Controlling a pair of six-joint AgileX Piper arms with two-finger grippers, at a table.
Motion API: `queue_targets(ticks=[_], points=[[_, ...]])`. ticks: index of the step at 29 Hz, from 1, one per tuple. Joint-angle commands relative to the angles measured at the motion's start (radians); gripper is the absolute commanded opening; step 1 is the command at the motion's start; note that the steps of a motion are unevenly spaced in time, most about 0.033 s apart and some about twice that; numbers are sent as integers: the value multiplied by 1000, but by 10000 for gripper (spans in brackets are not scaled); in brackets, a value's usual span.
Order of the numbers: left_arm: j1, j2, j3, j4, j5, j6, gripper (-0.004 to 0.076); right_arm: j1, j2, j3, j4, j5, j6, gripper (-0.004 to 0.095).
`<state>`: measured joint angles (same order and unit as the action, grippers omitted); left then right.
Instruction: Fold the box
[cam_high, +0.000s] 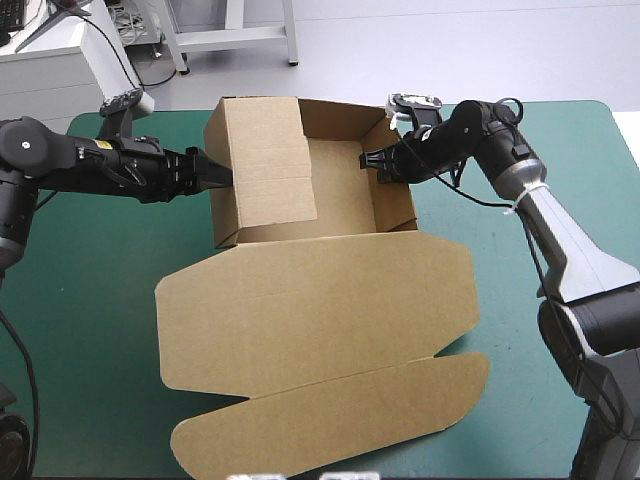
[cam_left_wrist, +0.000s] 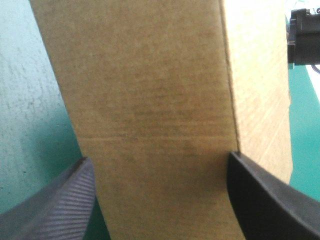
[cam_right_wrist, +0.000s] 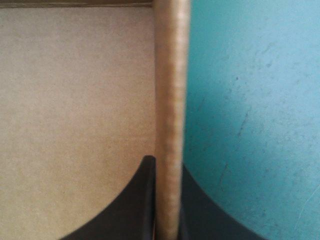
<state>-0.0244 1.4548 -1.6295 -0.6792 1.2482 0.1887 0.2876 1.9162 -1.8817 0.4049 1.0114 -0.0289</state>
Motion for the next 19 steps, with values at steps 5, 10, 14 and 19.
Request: queue_targets(ticks=[5,10,14,19], points=[[-17,-37,-24,-93,46,5,529,19,-57,-31,140,-43,17,-3],[-17,-37,-24,-137,46,5,529,19,-57,-31,167,-30,5,-3],[-17,-37,-24,-158,46,5,529,19,-57,-31,167,-17,5,-3],[-17,-37,-24,-158,48,5,529,19,-57,-31,176,-6,5,-3]])
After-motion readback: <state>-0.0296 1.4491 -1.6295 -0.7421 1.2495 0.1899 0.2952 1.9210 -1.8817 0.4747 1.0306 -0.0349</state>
